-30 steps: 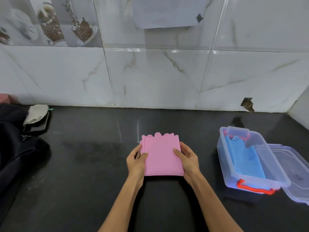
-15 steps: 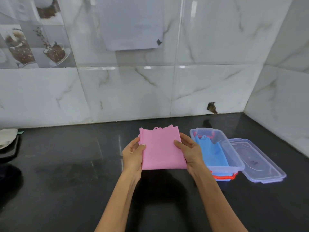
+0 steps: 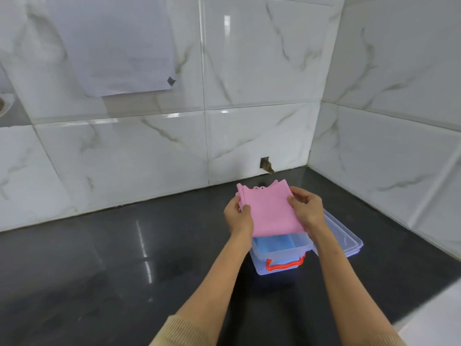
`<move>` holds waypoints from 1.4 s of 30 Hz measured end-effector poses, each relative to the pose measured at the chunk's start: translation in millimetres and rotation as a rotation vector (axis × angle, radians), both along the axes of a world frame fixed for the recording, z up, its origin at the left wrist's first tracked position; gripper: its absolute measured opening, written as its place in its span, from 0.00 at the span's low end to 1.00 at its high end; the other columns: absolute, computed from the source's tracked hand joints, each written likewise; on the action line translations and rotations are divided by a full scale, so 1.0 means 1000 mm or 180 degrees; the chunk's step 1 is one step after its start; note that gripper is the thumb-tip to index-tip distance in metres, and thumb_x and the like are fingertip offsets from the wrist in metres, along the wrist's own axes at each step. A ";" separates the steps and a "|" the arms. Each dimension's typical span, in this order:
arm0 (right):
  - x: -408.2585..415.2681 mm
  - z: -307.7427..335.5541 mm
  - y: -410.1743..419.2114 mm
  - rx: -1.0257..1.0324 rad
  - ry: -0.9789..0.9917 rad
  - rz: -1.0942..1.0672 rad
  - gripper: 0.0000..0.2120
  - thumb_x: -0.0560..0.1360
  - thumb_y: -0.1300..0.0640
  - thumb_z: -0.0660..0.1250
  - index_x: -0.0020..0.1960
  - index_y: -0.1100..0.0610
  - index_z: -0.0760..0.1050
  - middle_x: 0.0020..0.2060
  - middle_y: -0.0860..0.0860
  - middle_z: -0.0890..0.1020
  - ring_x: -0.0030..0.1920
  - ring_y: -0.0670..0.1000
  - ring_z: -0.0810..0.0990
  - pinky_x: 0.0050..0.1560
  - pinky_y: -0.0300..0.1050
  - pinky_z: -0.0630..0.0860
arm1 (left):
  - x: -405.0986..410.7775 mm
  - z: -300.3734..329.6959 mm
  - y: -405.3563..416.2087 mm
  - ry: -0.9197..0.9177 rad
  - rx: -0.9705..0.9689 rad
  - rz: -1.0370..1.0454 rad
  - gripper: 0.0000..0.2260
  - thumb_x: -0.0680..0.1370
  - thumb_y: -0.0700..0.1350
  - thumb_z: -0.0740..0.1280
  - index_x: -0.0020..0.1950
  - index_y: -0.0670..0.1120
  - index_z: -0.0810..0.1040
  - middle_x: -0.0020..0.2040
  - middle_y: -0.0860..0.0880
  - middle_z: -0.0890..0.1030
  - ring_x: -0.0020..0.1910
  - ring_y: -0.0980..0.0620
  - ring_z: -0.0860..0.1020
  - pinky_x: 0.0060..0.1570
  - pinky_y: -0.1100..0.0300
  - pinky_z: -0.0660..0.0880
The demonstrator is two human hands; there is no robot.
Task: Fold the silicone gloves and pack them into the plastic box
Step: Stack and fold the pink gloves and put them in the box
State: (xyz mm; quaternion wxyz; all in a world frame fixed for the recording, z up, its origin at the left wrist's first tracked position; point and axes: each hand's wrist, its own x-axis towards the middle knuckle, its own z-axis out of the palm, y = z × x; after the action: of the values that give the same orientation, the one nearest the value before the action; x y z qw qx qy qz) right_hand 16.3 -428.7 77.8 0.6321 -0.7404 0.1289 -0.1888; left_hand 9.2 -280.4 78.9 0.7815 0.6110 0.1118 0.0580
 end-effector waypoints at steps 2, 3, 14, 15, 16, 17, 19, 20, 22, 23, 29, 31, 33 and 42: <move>0.003 -0.004 -0.008 -0.0279 0.0079 -0.0036 0.16 0.77 0.66 0.63 0.64 0.64 0.75 0.61 0.57 0.79 0.54 0.50 0.75 0.56 0.41 0.68 | 0.004 -0.009 -0.012 0.0022 0.0232 -0.0049 0.13 0.77 0.32 0.57 0.55 0.44 0.77 0.48 0.50 0.79 0.51 0.48 0.77 0.45 0.61 0.74; 0.004 -0.006 -0.009 -0.0388 0.0121 -0.0028 0.16 0.77 0.66 0.62 0.64 0.63 0.74 0.62 0.57 0.78 0.55 0.49 0.74 0.57 0.41 0.67 | 0.005 -0.013 -0.015 0.0043 0.0391 -0.0051 0.15 0.78 0.33 0.56 0.61 0.43 0.75 0.54 0.48 0.79 0.54 0.48 0.76 0.48 0.60 0.74; -0.001 -0.029 -0.014 -0.0627 0.0211 -0.0260 0.16 0.79 0.63 0.60 0.66 0.61 0.73 0.64 0.55 0.76 0.63 0.54 0.74 0.57 0.42 0.68 | -0.004 -0.031 -0.028 -0.1029 0.1918 -0.0396 0.24 0.81 0.35 0.57 0.76 0.47 0.60 0.70 0.46 0.70 0.66 0.50 0.71 0.62 0.58 0.74; -0.001 -0.028 -0.015 -0.0663 0.0209 -0.0286 0.16 0.79 0.63 0.60 0.66 0.61 0.73 0.64 0.55 0.76 0.63 0.54 0.74 0.57 0.42 0.68 | -0.007 -0.031 -0.029 -0.1131 0.1975 -0.0320 0.24 0.80 0.35 0.57 0.76 0.47 0.60 0.70 0.47 0.69 0.67 0.50 0.70 0.63 0.60 0.73; 0.000 -0.027 -0.015 -0.0745 0.0242 -0.0247 0.16 0.79 0.63 0.60 0.66 0.61 0.73 0.64 0.55 0.76 0.63 0.55 0.74 0.58 0.42 0.69 | -0.008 -0.031 -0.029 -0.1183 0.2165 -0.0229 0.24 0.80 0.35 0.57 0.76 0.48 0.60 0.72 0.47 0.68 0.68 0.50 0.69 0.61 0.61 0.72; 0.000 -0.028 -0.013 -0.0875 0.0302 -0.0147 0.16 0.80 0.62 0.60 0.67 0.61 0.73 0.65 0.55 0.76 0.63 0.55 0.74 0.59 0.43 0.69 | -0.010 -0.031 -0.029 -0.1155 0.2486 -0.0173 0.25 0.80 0.35 0.57 0.77 0.49 0.58 0.74 0.48 0.64 0.68 0.50 0.68 0.60 0.60 0.73; 0.000 -0.031 -0.007 -0.1280 0.0405 0.0054 0.17 0.80 0.62 0.58 0.68 0.61 0.71 0.66 0.55 0.75 0.64 0.55 0.74 0.62 0.45 0.70 | -0.012 -0.036 -0.028 -0.0903 0.3138 -0.0290 0.27 0.81 0.38 0.56 0.78 0.50 0.52 0.78 0.48 0.53 0.69 0.47 0.66 0.60 0.55 0.74; 0.000 -0.034 -0.004 -0.1511 0.0404 0.0090 0.17 0.81 0.62 0.57 0.68 0.61 0.70 0.66 0.56 0.75 0.64 0.56 0.74 0.64 0.46 0.70 | -0.012 -0.039 -0.029 -0.0757 0.3370 -0.0426 0.27 0.81 0.40 0.56 0.78 0.49 0.49 0.78 0.48 0.48 0.70 0.45 0.64 0.62 0.54 0.73; -0.002 -0.037 0.002 -0.1990 0.0272 0.0130 0.17 0.81 0.61 0.55 0.69 0.60 0.70 0.66 0.56 0.75 0.64 0.55 0.74 0.65 0.47 0.68 | -0.014 -0.040 -0.030 -0.0575 0.3763 -0.0612 0.28 0.82 0.43 0.57 0.78 0.46 0.47 0.78 0.44 0.44 0.70 0.45 0.64 0.62 0.55 0.73; -0.002 -0.039 0.004 -0.2160 0.0192 0.0155 0.17 0.82 0.57 0.54 0.69 0.58 0.70 0.66 0.54 0.75 0.62 0.52 0.74 0.64 0.46 0.68 | -0.014 -0.040 -0.030 -0.0506 0.3913 -0.0645 0.28 0.82 0.44 0.58 0.78 0.44 0.48 0.78 0.42 0.43 0.69 0.45 0.65 0.61 0.56 0.74; -0.001 -0.045 0.018 -0.2916 0.0410 0.0281 0.21 0.79 0.40 0.51 0.67 0.49 0.66 0.59 0.50 0.75 0.58 0.53 0.75 0.59 0.53 0.73 | -0.014 -0.043 -0.032 -0.0237 0.4223 -0.0693 0.30 0.82 0.42 0.53 0.77 0.39 0.37 0.78 0.43 0.36 0.78 0.45 0.47 0.68 0.60 0.66; 0.000 -0.047 0.020 -0.3911 0.0645 0.0432 0.24 0.80 0.45 0.56 0.73 0.51 0.58 0.69 0.55 0.67 0.67 0.56 0.71 0.63 0.50 0.73 | -0.012 -0.043 -0.033 -0.0167 0.4314 -0.0793 0.33 0.81 0.45 0.53 0.76 0.43 0.32 0.78 0.46 0.34 0.78 0.48 0.43 0.68 0.61 0.64; 0.001 -0.047 0.021 -0.4407 0.0820 0.0510 0.29 0.80 0.45 0.58 0.76 0.53 0.51 0.74 0.54 0.60 0.70 0.55 0.68 0.65 0.46 0.72 | -0.010 -0.042 -0.034 -0.0048 0.4492 -0.0961 0.34 0.82 0.49 0.55 0.76 0.46 0.31 0.77 0.47 0.33 0.78 0.48 0.41 0.70 0.61 0.61; 0.000 -0.058 0.027 -0.5821 0.1639 0.0702 0.36 0.82 0.46 0.51 0.75 0.58 0.30 0.75 0.57 0.33 0.74 0.60 0.31 0.75 0.54 0.37 | -0.005 -0.037 -0.036 0.0738 0.5879 -0.1619 0.40 0.80 0.53 0.60 0.76 0.45 0.31 0.77 0.42 0.33 0.77 0.44 0.36 0.76 0.55 0.44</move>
State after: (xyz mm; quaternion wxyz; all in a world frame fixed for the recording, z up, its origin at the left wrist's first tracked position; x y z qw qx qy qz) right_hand 16.4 -401.3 19.8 -0.2245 -0.9744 -0.0039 0.0128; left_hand 4.4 -316.4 41.9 -0.0341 0.9928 -0.0371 -0.1087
